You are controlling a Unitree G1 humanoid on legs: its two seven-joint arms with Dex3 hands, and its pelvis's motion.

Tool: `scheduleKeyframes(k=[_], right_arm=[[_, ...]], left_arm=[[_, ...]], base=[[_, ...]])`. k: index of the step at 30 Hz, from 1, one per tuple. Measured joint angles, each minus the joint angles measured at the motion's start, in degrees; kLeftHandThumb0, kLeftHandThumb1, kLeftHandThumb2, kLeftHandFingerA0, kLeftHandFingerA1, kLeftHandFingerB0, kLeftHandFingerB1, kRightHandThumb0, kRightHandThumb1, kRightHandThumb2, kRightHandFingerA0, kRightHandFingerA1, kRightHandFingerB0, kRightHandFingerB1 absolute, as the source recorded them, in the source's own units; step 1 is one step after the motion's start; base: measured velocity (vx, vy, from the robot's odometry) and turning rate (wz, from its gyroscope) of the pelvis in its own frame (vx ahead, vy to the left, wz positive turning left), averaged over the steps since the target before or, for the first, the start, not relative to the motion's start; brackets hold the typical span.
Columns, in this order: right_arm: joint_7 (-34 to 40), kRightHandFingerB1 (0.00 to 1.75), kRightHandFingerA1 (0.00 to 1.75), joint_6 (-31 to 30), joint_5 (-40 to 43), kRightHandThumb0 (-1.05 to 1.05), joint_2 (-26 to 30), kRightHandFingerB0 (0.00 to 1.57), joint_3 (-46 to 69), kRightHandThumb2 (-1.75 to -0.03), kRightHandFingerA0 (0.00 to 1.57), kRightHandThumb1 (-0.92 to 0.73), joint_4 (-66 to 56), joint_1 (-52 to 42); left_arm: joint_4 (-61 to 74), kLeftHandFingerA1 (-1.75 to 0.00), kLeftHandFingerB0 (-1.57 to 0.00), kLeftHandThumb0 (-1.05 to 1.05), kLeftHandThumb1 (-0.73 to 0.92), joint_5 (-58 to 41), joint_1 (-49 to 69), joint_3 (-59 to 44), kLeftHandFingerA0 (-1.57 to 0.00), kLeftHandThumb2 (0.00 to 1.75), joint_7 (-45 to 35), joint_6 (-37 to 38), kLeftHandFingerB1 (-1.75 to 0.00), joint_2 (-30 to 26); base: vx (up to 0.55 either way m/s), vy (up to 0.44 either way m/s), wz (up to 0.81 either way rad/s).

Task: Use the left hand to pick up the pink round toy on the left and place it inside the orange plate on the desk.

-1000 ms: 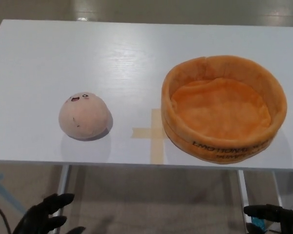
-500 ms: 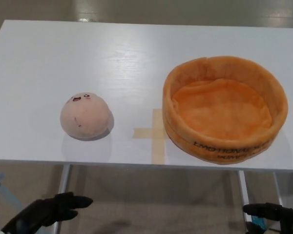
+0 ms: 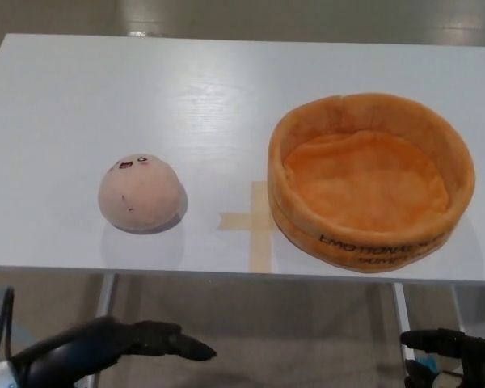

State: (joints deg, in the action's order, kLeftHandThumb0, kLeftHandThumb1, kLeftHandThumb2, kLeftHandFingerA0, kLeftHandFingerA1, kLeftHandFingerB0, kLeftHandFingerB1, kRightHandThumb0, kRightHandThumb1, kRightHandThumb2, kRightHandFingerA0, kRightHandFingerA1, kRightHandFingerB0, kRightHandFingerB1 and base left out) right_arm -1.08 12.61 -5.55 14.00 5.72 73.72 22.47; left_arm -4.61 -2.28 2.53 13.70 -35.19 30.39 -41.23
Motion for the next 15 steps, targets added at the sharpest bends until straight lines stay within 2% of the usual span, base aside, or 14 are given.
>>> scheduleKeyframes(k=[4,5,6,7,8,9,12,13,15], right_arm=[[0.0,0.50,0.57,0.0,0.0,-0.21,0.0,0.70,0.0,-0.57,0.81,-0.61,0.0,0.1],[0.0,0.51,0.56,0.0,0.0,-0.21,0.0,0.70,0.0,-0.57,0.80,-0.61,0.0,0.2],[0.0,0.51,0.56,0.0,0.0,-0.21,0.0,0.70,0.0,-0.57,0.80,-0.61,0.0,0.2],[0.0,0.51,0.57,0.0,0.0,-0.21,0.0,0.71,0.0,-0.57,0.81,-0.61,0.0,0.3],[0.0,0.51,0.57,0.0,-0.1,-0.21,0.0,0.71,0.0,-0.57,0.81,-0.61,0.0,0.3],[0.0,0.51,0.58,0.0,-0.1,-0.22,0.0,0.70,0.0,-0.57,0.82,-0.61,0.0,0.3],[0.0,0.51,0.58,0.0,-0.1,-0.22,0.0,0.70,0.0,-0.58,0.82,-0.61,0.0,0.4],[0.0,0.50,0.56,0.0,-0.1,-0.22,0.0,0.68,0.0,-0.58,0.79,-0.61,0.0,0.5],[0.0,0.50,0.56,0.0,-0.1,-0.21,0.0,0.69,-0.1,-0.57,0.79,-0.61,0.0,0.5]], left_arm=[[5.9,-0.42,-0.37,-0.35,0.58,-3.4,1.0,0.0,-0.35,0.74,-2.8,-0.4,-0.42,-1.8],[7.4,-0.33,-0.42,-0.22,0.60,-4.2,1.2,-0.1,-0.39,0.57,-3.4,-0.5,-0.34,-2.3],[8.9,-0.33,-0.42,-0.22,0.60,-5.3,1.4,-0.2,-0.39,0.57,-4.0,-0.7,-0.34,-2.9],[11.1,-0.51,-0.25,-0.13,0.37,-6.5,1.8,-0.6,-0.20,0.85,-4.7,-0.9,-0.52,-3.3],[12.3,-0.51,-0.25,-0.13,0.37,-7.3,2.0,-1.0,-0.20,0.85,-5.0,-1.0,-0.52,-3.5],[14.2,-0.35,-0.27,-0.26,0.50,-8.2,2.3,-1.6,-0.26,0.61,-5.2,-1.1,-0.33,-3.8],[17.8,-0.35,-0.27,-0.31,0.48,-10.3,2.5,-3.4,-0.26,0.62,-5.3,-1.2,-0.34,-4.0],[18.5,-0.31,-0.27,-0.19,0.49,-10.7,2.4,-3.8,-0.18,0.55,-5.3,-1.2,-0.30,-4.0],[22.4,-0.30,-0.25,-0.19,0.49,-13.2,2.1,-6.8,-0.12,0.55,-5.1,-1.2,-0.30,-3.3]], base=[[0.00,0.000,0.00],[0.00,0.000,0.00],[0.00,0.000,0.00],[0.00,0.000,0.00],[0.00,0.000,0.00],[0.00,0.000,0.00],[0.00,0.000,0.00],[0.00,0.000,0.00],[0.00,0.000,0.00]])
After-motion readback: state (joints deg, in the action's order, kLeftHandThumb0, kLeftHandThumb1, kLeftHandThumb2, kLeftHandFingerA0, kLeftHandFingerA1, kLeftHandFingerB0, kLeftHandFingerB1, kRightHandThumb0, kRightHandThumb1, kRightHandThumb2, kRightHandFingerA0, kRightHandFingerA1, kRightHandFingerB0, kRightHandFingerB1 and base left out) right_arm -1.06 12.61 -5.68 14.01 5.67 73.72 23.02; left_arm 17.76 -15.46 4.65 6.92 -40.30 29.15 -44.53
